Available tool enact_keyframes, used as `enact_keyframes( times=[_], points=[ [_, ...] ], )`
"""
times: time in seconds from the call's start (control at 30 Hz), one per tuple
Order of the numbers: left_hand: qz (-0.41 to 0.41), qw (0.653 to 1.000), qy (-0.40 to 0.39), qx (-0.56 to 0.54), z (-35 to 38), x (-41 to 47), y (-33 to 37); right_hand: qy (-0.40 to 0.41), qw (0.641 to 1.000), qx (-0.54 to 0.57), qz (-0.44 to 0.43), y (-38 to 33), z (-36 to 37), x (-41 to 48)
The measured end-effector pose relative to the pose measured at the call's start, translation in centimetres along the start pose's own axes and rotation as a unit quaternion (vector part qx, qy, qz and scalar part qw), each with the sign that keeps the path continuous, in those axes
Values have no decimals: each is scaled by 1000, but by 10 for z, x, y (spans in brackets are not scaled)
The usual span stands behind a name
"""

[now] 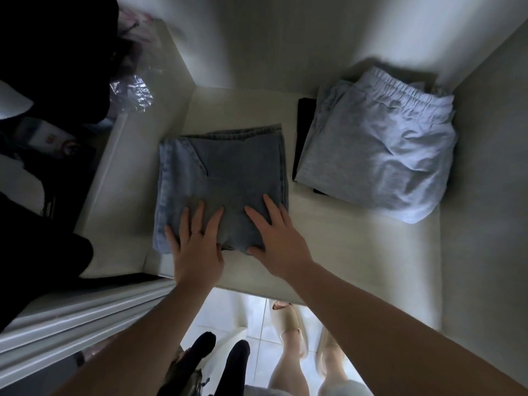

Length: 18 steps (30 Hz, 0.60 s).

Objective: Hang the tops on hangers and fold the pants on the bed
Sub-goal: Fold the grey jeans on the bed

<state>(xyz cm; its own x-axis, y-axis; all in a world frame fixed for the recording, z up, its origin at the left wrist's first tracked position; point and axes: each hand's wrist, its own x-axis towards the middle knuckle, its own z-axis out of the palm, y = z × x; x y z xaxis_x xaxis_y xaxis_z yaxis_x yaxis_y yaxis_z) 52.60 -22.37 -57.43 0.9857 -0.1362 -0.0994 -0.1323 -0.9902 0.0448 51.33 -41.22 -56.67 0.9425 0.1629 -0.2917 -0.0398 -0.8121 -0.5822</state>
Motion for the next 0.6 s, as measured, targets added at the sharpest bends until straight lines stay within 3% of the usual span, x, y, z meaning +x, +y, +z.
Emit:
enact_keyframes(
  times=[0.23, 0.6],
  points=[
    [8, 1000, 17, -15, -4, 88, 9, 11, 999, -11, 36, 8, -30, 71],
    [20, 999, -31, -35, -14, 161, 25, -26, 995, 19, 98, 22, -60, 134]
  ],
)
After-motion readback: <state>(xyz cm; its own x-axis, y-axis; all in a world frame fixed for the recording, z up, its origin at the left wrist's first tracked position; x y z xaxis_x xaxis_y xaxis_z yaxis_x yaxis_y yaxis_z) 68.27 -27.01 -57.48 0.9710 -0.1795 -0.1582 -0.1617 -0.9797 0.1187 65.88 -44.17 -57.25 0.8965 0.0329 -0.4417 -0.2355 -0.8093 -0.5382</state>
